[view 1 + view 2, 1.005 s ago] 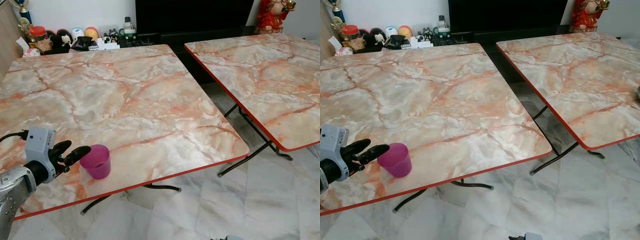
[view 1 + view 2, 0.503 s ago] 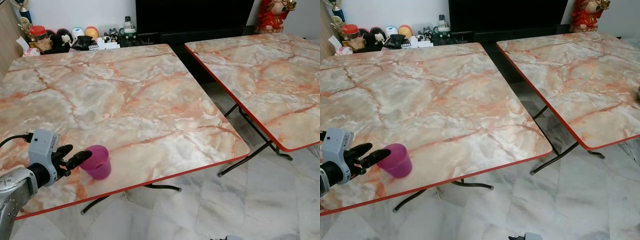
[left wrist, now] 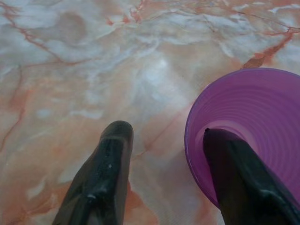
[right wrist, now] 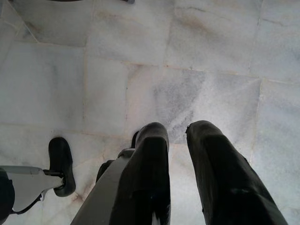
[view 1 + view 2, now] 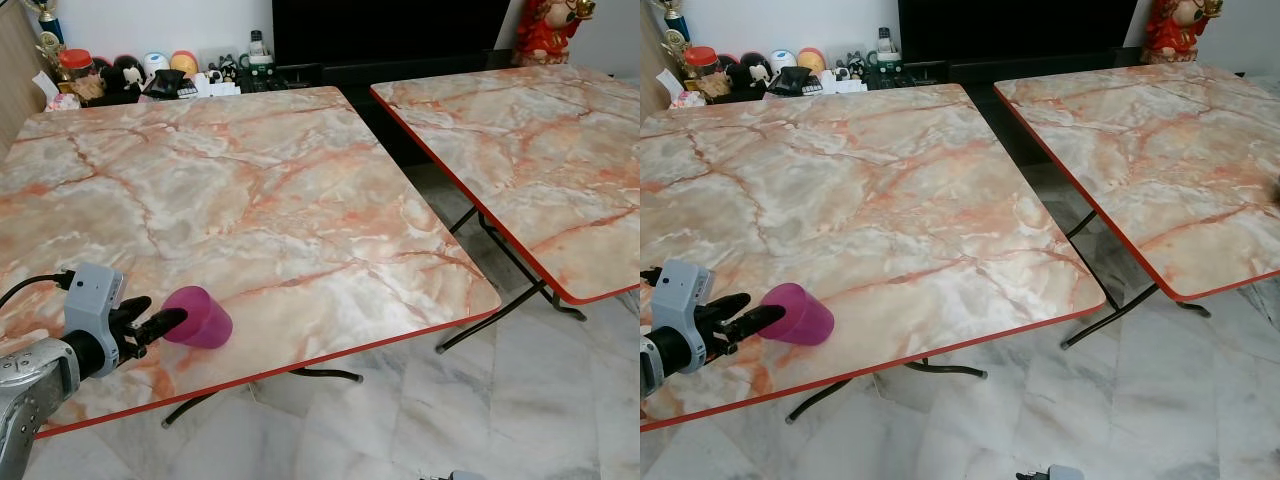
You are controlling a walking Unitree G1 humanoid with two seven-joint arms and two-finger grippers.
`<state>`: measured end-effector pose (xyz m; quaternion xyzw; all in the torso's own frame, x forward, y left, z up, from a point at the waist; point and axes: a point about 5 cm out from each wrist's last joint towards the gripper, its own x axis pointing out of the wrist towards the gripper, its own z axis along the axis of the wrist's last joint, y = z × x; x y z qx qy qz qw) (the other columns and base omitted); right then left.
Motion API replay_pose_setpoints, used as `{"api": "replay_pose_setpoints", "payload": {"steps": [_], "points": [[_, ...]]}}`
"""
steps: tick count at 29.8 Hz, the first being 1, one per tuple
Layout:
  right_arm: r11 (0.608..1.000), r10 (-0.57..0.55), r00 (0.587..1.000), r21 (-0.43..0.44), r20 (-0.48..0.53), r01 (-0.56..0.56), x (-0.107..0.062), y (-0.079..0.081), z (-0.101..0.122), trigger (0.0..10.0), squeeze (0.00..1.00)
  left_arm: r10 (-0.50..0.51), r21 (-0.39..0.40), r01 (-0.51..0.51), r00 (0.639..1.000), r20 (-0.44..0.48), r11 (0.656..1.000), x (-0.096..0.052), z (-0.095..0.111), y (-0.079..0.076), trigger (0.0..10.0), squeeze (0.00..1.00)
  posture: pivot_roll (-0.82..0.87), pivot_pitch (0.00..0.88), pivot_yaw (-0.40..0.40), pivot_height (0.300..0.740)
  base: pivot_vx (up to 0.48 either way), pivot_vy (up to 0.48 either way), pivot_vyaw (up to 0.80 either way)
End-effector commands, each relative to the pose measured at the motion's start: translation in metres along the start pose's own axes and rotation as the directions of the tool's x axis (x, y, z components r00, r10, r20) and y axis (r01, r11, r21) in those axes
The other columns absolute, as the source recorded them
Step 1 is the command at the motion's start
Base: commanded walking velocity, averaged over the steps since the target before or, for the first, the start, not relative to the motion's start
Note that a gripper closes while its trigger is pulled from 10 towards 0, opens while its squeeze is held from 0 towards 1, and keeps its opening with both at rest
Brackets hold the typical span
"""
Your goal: Setting the table
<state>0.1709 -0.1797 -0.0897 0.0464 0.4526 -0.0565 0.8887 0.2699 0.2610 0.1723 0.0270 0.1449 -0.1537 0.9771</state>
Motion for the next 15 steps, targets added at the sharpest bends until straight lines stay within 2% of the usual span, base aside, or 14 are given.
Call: {"api": "replay_pose_setpoints", "payload": {"steps": [1,15], "points": [[1.0,-0.002,1.0,0.004,-0.031,0.002,-0.0017,-0.0007,-0.0089,10.0,0.0,-0.009,0.012,0.009,1.0,0.005,1.0,-0.0006,0.0033,-0.0025,0.0,0.0,0.2,0.134,-0.028,0.74,0.0,0.0,0.0],[1.0,-0.003,1.0,-0.001,-0.031,0.003,-0.0016,-0.0014,-0.0083,10.0,0.0,-0.027,0.014,0.027,1.0,0.007,1.0,-0.0013,0.003,-0.0045,0.0,0.0,0.2,0.133,-0.031,0.74,0.0,0.0,0.0]]}}
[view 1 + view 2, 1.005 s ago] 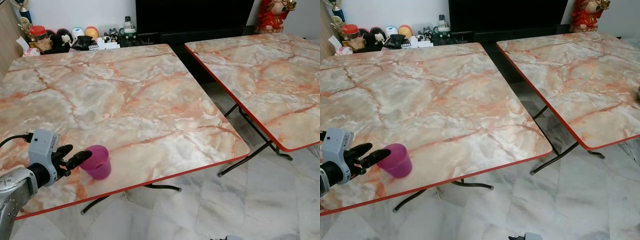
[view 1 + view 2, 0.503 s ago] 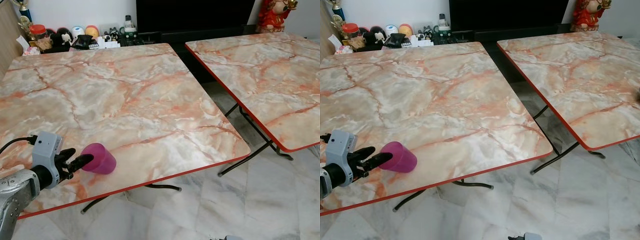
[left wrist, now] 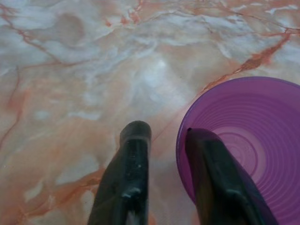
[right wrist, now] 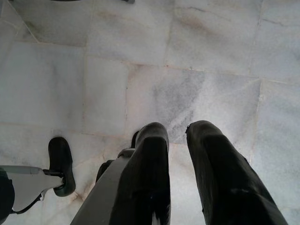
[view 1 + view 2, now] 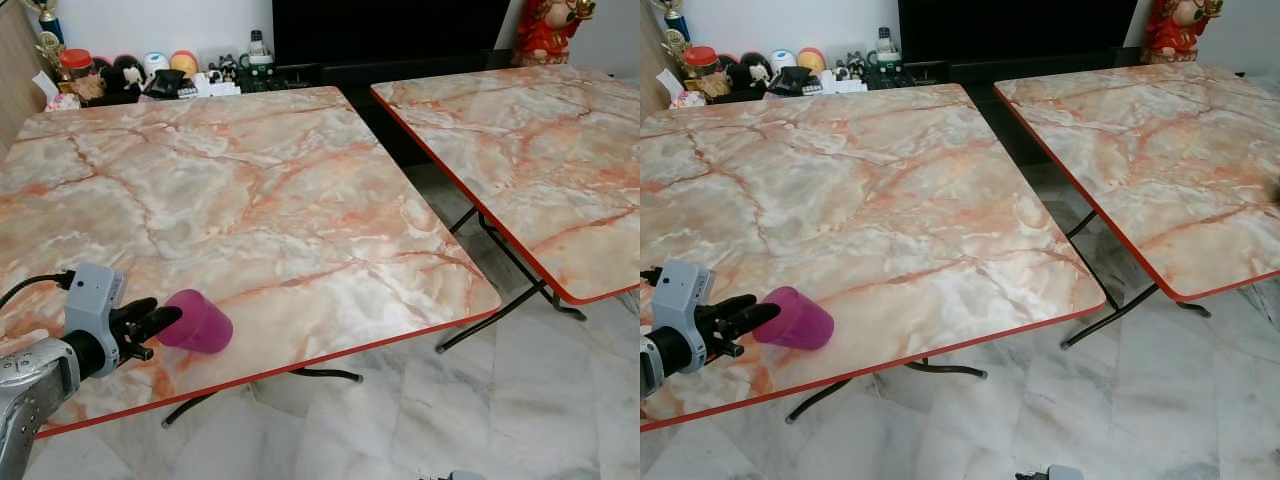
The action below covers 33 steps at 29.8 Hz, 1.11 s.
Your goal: Setting the table
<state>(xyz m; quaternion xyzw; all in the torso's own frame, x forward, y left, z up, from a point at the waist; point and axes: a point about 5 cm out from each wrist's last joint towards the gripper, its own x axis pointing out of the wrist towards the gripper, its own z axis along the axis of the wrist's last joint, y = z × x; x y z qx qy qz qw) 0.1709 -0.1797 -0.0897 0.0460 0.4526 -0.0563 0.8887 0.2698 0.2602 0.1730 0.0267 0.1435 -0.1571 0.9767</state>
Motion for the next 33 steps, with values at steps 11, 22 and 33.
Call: {"api": "replay_pose_setpoints", "payload": {"steps": [11,22,33], "points": [[1.0,-0.004,1.0,0.0,-0.028,0.004,-0.002,-0.001,-0.008,10.0,0.0,-0.028,0.018,0.028,1.0,0.004,0.999,-0.002,0.002,-0.004,0.0,0.0,0.2,0.133,-0.032,0.74,0.0,0.0,0.0],[1.0,-0.003,1.0,-0.001,-0.026,0.003,-0.001,-0.001,-0.007,10.0,0.0,-0.054,0.017,0.054,0.999,0.003,0.998,-0.002,0.001,-0.008,0.0,0.0,0.2,0.133,-0.033,0.74,0.0,0.0,0.0],[1.0,-0.005,1.0,-0.005,-0.021,0.005,-0.001,-0.001,-0.006,10.0,0.0,0.165,-0.034,-0.162,0.969,0.186,0.986,0.002,0.017,0.006,0.0,0.0,0.2,0.131,-0.035,0.74,0.0,0.0,0.0]]}}
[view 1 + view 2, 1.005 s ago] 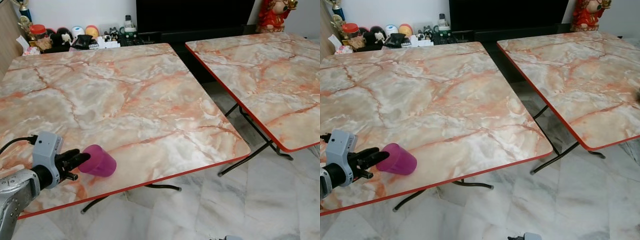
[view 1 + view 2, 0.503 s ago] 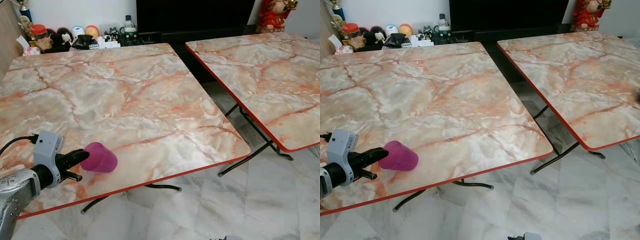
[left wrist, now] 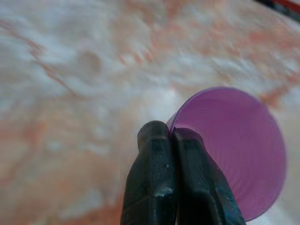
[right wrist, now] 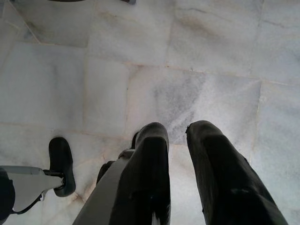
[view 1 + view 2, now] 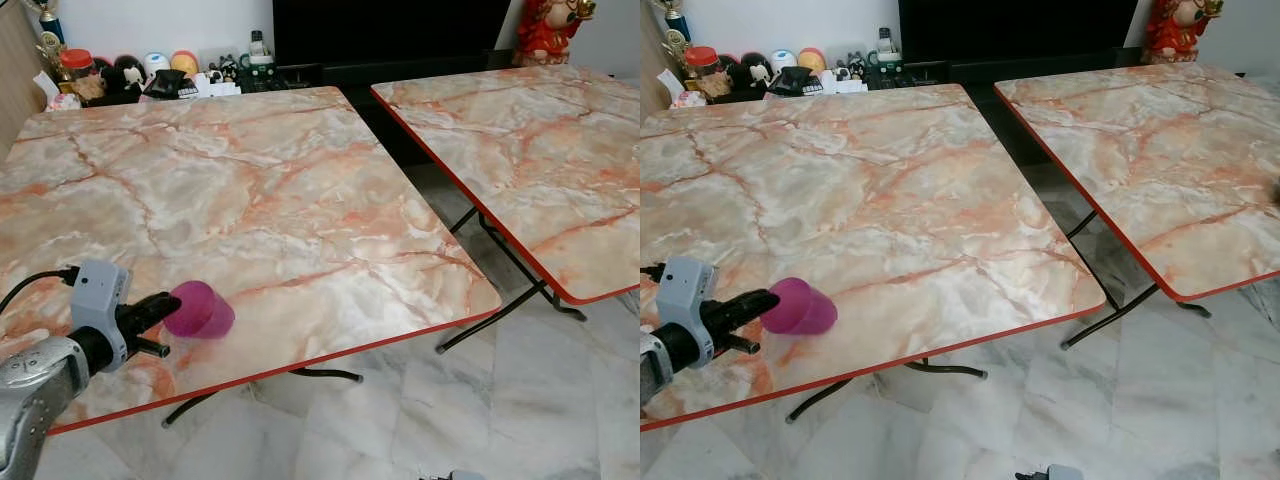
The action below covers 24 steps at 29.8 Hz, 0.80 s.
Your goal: Setting the table
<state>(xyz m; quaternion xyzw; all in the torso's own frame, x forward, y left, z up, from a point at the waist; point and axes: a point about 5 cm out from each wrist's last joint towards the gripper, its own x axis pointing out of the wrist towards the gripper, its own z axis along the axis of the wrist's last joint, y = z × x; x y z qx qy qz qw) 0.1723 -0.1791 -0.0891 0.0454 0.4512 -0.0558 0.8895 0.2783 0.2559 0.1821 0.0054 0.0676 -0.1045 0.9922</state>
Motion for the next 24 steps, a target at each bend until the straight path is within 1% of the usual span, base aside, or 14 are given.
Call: {"api": "replay_pose_setpoints", "payload": {"steps": [1,3,4,5,6,7,8,9,11,12,13,15,17,24], "points": [[1.0,-0.006,1.0,-0.003,-0.024,0.006,-0.001,-0.001,-0.007,10.0,0.0,0.068,0.013,-0.069,0.996,0.05,0.998,-0.002,0.007,0.008,0.0,0.0,0.2,0.131,-0.034,0.74,0.0,0.0,0.0],[1.0,-0.006,1.0,-0.003,-0.023,0.006,-0.001,-0.001,-0.007,10.0,0.0,0.118,-0.022,-0.116,0.985,0.126,0.993,-0.002,0.012,0.009,0.0,0.0,0.2,0.13,-0.034,0.74,0.0,0.0,0.0],[1.0,-0.006,1.0,-0.003,-0.023,0.006,-0.001,-0.001,-0.007,10.0,0.0,0.118,-0.022,-0.116,0.985,0.126,0.993,-0.002,0.012,0.009,0.0,0.0,0.2,0.13,-0.034,0.74,0.0,0.0,0.0],[1.0,-0.007,1.0,-0.002,-0.022,0.007,-0.001,-0.001,-0.007,10.0,0.0,0.174,-0.073,-0.163,0.967,0.185,0.984,-0.002,0.015,0.01,0.0,0.0,0.2,0.128,-0.034,0.74,0.0,0.0,0.0],[1.0,-0.008,1.0,-0.002,-0.022,0.007,-0.001,-0.002,-0.007,10.0,0.0,0.201,-0.079,-0.189,0.959,0.199,0.979,-0.002,0.015,0.01,0.5,0.0,0.19,0.128,-0.034,0.74,0.0,0.0,0.0],[1.0,-0.008,1.0,-0.002,-0.022,0.007,-0.001,-0.002,-0.007,10.0,0.0,0.201,-0.079,-0.189,0.959,0.199,0.979,-0.002,0.015,0.01,0.5,0.0,0.19,0.128,-0.034,0.74,0.0,0.0,0.0],[1.0,-0.008,1.0,-0.001,-0.02,0.008,-0.001,-0.002,-0.007,10.0,0.0,0.233,-0.076,-0.221,0.944,0.232,0.972,-0.003,0.011,0.007,10.0,0.0,0.19,0.126,-0.037,0.74,0.0,0.0,0.0],[1.0,-0.008,1.0,-0.001,-0.02,0.008,-0.001,-0.002,-0.007,10.0,0.0,0.233,-0.076,-0.221,0.944,0.232,0.972,-0.003,0.011,0.007,10.0,0.0,0.19,0.126,-0.037,0.74,0.0,0.0,0.0],[1.0,-0.009,1.0,-0.001,-0.019,0.009,-0.001,-0.002,-0.006,10.0,0.0,0.258,-0.087,-0.243,0.927,0.271,0.966,-0.004,0.008,0.005,10.0,0.0,0.18,0.125,-0.039,0.74,0.0,0.0,0.0],[1.0,-0.011,1.0,0.0,-0.018,0.011,-0.001,-0.003,-0.006,10.0,0.0,0.289,-0.126,-0.263,0.909,0.3,0.957,-0.008,0.005,0.006,10.0,0.0,0.18,0.122,-0.042,0.74,0.0,0.0,0.0],[1.0,-0.012,1.0,0.0,-0.018,0.012,-0.001,-0.004,-0.006,10.0,0.0,0.298,-0.133,-0.269,0.904,0.307,0.954,-0.01,0.004,0.007,10.0,0.0,0.18,0.122,-0.042,0.74,0.0,0.0,0.0],[1.0,-0.017,1.0,0.0,-0.016,0.017,-0.001,-0.006,-0.006,10.0,0.0,0.295,-0.106,-0.276,0.903,0.313,0.955,-0.013,0.001,0.008,10.0,0.0,0.19,0.118,-0.045,0.74,0.0,0.0,0.0],[1.0,-0.019,1.0,0.0,-0.016,0.019,-0.001,-0.006,-0.005,10.0,0.0,0.297,-0.103,-0.279,0.901,0.316,0.955,-0.013,0.0,0.007,10.0,0.0,0.19,0.117,-0.045,0.74,0.0,0.0,0.0],[1.0,-0.018,1.0,-0.003,-0.002,0.018,-0.001,-0.008,-0.003,10.0,0.0,0.325,-0.148,-0.293,0.895,0.306,0.945,-0.012,-0.015,-0.003,10.0,0.0,0.17,0.101,-0.052,0.74,0.0,0.0,0.0]]}}
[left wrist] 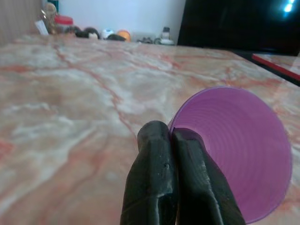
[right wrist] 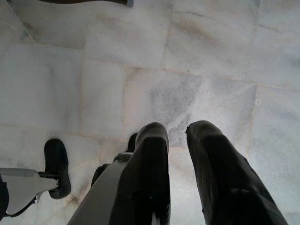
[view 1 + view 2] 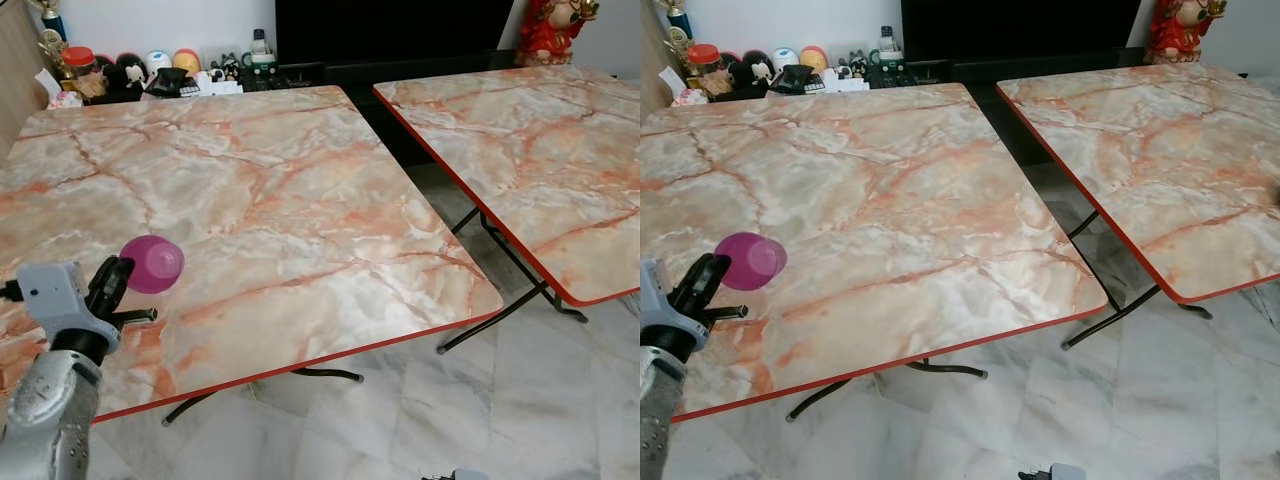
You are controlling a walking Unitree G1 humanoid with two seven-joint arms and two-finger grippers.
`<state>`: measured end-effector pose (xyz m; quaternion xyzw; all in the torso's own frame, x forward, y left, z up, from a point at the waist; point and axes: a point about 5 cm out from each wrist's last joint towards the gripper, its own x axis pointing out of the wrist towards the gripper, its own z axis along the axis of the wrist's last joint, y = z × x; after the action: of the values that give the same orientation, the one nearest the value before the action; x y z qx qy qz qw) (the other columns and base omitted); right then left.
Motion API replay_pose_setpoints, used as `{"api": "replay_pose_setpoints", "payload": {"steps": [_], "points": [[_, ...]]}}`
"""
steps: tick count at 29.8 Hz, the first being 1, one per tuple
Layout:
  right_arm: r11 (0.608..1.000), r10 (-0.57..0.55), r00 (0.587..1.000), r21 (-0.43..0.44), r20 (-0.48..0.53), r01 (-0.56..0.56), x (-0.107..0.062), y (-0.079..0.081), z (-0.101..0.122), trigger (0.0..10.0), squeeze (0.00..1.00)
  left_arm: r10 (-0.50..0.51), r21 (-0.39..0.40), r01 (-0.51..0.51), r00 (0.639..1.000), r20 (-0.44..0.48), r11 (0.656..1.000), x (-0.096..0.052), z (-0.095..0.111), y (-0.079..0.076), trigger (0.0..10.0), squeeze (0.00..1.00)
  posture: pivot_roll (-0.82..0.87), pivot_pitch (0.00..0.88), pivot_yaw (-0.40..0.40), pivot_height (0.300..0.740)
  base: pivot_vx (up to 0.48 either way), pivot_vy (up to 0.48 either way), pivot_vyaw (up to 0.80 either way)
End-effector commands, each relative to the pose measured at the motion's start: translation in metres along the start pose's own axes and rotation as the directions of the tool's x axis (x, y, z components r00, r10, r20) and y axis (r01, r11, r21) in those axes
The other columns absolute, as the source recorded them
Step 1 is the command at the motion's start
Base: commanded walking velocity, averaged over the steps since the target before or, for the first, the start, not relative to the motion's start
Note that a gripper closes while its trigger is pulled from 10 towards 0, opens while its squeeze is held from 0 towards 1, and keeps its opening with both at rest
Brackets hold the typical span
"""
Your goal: Setting the table
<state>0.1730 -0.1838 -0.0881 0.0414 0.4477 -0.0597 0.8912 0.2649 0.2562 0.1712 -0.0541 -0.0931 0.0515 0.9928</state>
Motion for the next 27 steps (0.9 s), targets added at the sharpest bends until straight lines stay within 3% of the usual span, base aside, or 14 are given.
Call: {"api": "replay_pose_setpoints", "payload": {"steps": [1,8,16,23,27], "points": [[1.0,-0.008,1.0,0.0,-0.009,0.008,-0.0013,-0.0033,-0.0048,10.0,0.0,0.009,0.004,-0.009,1.0,0.003,1.0,-0.0018,-0.0042,-0.0022,10.0,0.0,0.17,0.098,-0.053,0.74,0.0,0.0,0.0],[1.0,-0.013,1.0,-0.002,-0.008,0.013,-0.0015,-0.006,-0.0047,10.0,0.0,-0.016,0.033,0.016,1.0,0.008,0.999,0.0005,-0.0064,-0.0019,10.0,0.0,0.17,0.082,-0.052,0.74,0.0,-0.078,0.0],[0.999,-0.005,1.0,-0.046,0.002,0.006,-0.0013,-0.0049,-0.0029,10.0,0.0,-0.02,0.035,0.02,1.0,0.013,0.999,0.0032,-0.0061,-0.0021,10.0,0.0,0.17,0.073,-0.051,0.74,0.0,-0.456,0.0],[0.999,-0.009,1.0,-0.044,0.013,0.01,-0.0006,-0.0035,0.0002,10.0,0.0,-0.015,0.039,0.014,1.0,0.006,0.999,0.0053,-0.0075,-0.001,10.0,0.0,0.17,0.083,-0.05,0.74,0.0,-0.407,0.8],[1.0,-0.022,1.0,-0.004,0.009,0.022,-0.0006,-0.0044,-0.0003,10.0,0.0,-0.017,0.042,0.017,1.0,0.001,0.999,0.0061,-0.0077,-0.0032,10.0,0.0,0.17,0.096,-0.051,0.74,0.0,0.0,0.31]]}}
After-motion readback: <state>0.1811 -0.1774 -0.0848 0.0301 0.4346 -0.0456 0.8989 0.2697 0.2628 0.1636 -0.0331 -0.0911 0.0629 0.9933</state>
